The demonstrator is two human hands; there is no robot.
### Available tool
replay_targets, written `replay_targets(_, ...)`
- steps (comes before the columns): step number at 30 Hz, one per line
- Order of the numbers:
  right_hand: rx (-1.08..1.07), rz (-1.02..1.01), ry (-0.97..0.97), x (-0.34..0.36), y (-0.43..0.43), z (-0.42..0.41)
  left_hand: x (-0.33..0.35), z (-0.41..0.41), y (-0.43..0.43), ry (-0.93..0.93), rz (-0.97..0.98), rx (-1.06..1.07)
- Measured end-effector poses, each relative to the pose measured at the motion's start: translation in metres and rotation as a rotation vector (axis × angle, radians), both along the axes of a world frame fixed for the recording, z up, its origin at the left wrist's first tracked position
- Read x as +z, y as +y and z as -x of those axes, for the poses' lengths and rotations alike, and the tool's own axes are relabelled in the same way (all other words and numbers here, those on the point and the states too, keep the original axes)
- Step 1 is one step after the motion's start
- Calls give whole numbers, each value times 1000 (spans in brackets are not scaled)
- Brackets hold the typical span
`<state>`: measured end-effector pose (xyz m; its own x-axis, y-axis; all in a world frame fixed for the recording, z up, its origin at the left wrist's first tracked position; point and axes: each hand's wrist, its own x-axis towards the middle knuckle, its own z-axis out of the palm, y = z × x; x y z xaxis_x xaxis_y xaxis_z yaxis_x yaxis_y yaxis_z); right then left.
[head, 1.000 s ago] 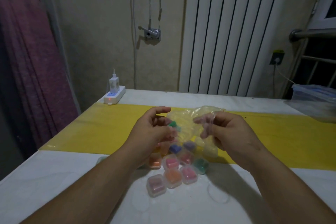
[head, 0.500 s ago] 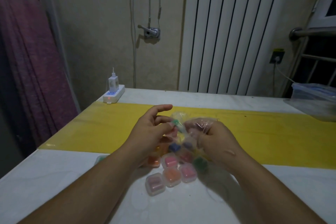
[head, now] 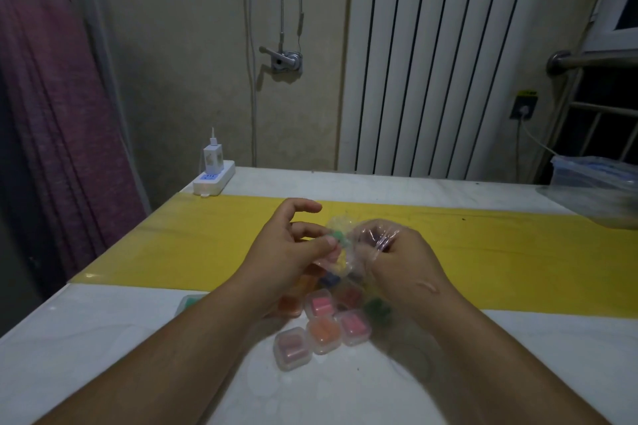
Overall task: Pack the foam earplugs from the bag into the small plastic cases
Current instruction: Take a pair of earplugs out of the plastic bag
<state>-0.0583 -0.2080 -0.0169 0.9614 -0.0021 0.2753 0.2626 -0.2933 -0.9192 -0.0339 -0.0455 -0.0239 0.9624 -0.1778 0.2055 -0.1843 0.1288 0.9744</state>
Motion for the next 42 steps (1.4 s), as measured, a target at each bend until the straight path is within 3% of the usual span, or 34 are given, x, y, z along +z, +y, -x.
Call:
replay_targets(3,24,-147,77,1,2,-2,0,0,0,-33,-9,13)
replay_targets(17,37,-135,154,-8,-1,-5,-1,2,-3,-4,9,-27)
replay_targets(26,178,-257,133,-4,5,1,0,0,-1,-76,-96,33)
replay_targets(34,39,-157,66,-9,4,-7,-1,6,-3,-46,-78,-101)
replay_targets(37,6,-125,43,-7,1,-7,-1,4,-4,-102,-173,-45)
replay_targets(42,-65,1,-48,-9,-2,-9,1,-1,-2,-141,-161,93)
